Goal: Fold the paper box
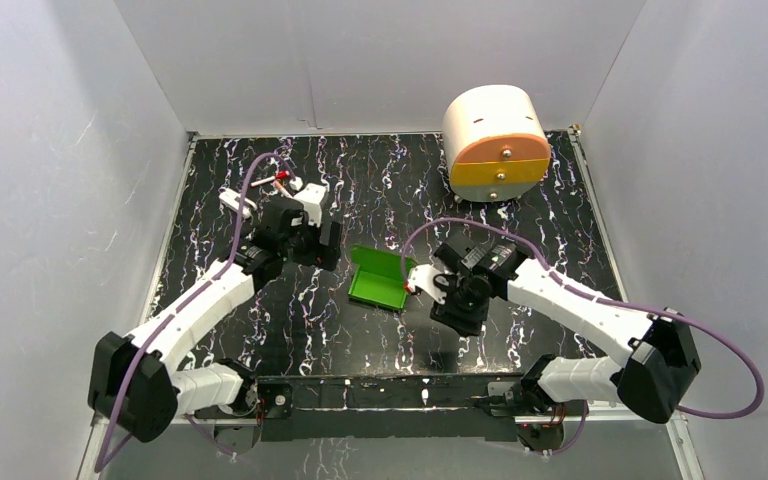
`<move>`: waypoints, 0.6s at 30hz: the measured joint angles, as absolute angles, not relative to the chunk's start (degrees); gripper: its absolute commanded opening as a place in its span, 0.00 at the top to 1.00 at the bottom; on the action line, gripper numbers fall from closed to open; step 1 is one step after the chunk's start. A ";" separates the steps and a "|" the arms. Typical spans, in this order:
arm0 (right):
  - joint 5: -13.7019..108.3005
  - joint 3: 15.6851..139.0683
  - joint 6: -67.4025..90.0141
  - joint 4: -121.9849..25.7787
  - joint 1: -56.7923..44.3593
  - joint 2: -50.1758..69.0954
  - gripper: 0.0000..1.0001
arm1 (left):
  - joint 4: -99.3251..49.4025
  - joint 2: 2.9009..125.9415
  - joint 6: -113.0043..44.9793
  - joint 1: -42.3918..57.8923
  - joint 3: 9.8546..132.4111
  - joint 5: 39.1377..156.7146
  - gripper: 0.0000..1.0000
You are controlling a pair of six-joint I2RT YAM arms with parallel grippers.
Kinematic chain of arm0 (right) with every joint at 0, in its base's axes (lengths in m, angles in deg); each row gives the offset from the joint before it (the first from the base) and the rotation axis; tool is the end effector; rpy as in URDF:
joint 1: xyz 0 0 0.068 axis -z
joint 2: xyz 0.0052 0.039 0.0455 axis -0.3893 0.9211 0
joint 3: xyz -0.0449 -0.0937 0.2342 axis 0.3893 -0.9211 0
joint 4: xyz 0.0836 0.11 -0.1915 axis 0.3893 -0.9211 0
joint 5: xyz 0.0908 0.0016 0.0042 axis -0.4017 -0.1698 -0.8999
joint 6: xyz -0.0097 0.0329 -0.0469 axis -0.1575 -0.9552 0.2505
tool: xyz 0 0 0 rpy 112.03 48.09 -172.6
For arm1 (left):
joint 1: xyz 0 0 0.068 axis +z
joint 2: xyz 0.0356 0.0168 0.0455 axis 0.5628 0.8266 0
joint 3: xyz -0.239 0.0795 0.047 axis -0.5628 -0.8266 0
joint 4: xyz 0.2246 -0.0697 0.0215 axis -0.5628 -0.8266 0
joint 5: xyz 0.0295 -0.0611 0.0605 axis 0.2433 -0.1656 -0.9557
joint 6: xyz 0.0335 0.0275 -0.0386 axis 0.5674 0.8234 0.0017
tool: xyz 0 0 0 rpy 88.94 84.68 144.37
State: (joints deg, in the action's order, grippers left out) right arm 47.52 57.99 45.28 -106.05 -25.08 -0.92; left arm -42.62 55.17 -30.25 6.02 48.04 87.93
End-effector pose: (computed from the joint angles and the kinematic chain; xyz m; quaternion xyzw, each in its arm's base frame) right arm 0.1285 0.1507 0.2399 -0.6094 0.7764 0.0896 0.1335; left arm 0.2149 -0.1140 0.2704 0.1483 0.8646 -0.1359 0.4605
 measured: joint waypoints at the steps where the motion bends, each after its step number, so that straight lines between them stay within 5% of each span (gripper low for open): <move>1: 47.52 56.75 45.28 -106.07 -25.08 -1.14 0.44 | -42.16 56.41 -29.55 6.02 48.28 89.44 0.08; 18: 47.69 49.47 45.28 -105.77 -20.44 -0.01 0.44 | -33.13 63.01 -25.35 6.44 48.17 102.55 0.11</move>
State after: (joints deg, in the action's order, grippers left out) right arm 47.69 49.47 45.28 -105.77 -20.44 -0.01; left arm -33.13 63.01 -25.35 6.44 48.17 102.55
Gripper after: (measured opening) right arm 0.559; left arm 0.893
